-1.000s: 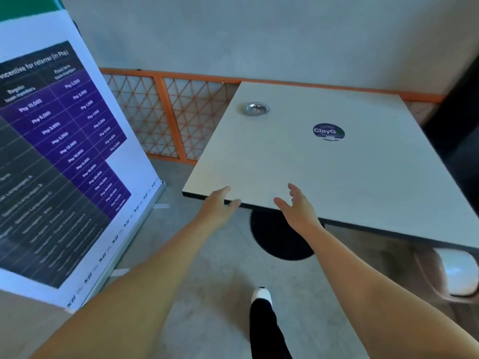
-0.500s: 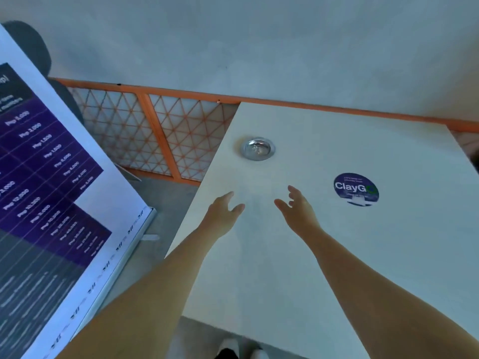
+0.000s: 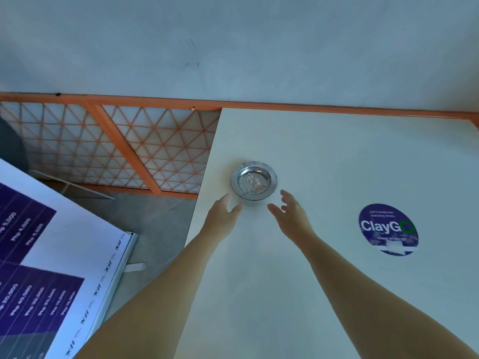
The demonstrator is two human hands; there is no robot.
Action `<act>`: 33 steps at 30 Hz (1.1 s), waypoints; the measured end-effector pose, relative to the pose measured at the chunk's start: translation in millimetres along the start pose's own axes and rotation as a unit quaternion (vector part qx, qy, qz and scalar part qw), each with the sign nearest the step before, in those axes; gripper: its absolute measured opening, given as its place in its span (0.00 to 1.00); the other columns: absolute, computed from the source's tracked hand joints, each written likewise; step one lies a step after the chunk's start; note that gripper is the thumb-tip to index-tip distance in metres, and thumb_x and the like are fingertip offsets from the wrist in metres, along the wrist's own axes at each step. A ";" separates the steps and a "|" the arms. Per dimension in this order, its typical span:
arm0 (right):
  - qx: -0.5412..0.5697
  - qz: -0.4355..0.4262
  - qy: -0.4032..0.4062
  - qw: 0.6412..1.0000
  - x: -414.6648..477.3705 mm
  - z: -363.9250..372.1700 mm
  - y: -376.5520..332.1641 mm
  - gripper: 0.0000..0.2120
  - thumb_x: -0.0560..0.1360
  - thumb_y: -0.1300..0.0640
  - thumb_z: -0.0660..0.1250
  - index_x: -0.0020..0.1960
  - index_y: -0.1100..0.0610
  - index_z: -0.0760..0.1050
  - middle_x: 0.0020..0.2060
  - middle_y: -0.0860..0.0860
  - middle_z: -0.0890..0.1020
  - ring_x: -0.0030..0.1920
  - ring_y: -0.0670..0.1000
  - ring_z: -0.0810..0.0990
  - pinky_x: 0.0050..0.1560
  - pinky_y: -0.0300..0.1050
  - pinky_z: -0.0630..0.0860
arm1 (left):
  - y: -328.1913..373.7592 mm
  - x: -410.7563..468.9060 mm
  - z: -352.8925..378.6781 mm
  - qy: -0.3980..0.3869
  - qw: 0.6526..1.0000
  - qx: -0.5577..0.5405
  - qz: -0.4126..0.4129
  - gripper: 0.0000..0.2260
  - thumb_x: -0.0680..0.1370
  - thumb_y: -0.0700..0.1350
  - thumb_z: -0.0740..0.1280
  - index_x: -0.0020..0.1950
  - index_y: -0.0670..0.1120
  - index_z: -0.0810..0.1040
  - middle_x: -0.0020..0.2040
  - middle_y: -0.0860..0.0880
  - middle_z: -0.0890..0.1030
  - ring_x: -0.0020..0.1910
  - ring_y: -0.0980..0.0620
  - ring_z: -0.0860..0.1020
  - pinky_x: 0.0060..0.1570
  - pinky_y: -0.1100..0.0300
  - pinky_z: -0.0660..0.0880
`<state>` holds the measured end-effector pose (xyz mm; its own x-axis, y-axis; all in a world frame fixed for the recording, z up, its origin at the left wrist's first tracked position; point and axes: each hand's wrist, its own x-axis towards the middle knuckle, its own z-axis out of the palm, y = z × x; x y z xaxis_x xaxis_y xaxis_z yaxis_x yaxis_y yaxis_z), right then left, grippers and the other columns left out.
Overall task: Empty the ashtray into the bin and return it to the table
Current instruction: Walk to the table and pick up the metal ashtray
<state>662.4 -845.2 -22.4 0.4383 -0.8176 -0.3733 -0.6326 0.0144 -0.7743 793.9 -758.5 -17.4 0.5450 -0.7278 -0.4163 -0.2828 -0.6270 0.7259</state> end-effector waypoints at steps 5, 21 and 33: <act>0.009 0.018 0.016 1.000 37.2 11.9 -11.6 0.27 0.76 0.53 0.62 0.72 0.58 0.60 0.68 0.57 0.71 0.65 0.56 0.72 0.66 0.54 0.69 | 2.9 49.7 -6.6 0.030 0.998 -0.055 0.003 0.22 0.78 0.45 0.58 0.72 0.44 0.62 0.73 0.44 0.67 0.71 0.46 0.65 0.69 0.52 0.64; 0.002 0.082 0.080 0.993 82.0 18.6 -10.2 0.20 0.76 0.63 0.58 0.67 0.63 0.66 0.63 0.63 0.74 0.60 0.58 0.74 0.50 0.46 0.68 | 4.9 108.9 0.9 0.035 0.997 -0.044 0.057 0.07 0.76 0.39 0.59 0.39 0.45 0.72 0.37 0.44 0.72 0.38 0.51 0.65 0.39 0.60 0.62; 0.039 0.021 0.093 0.995 25.3 -24.5 -27.3 0.20 0.76 0.62 0.58 0.67 0.61 0.66 0.61 0.63 0.76 0.52 0.58 0.76 0.48 0.47 0.71 | 45.1 46.5 -11.7 0.049 0.991 -0.070 0.103 0.12 0.77 0.40 0.59 0.43 0.33 0.76 0.37 0.42 0.72 0.38 0.49 0.68 0.43 0.55 0.69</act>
<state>675.1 -880.3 1.8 0.2821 -0.9077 -0.3106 -0.5929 0.0896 -0.8003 815.7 -817.4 2.4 0.5637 -0.8010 -0.2014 -0.2872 -0.4187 0.8615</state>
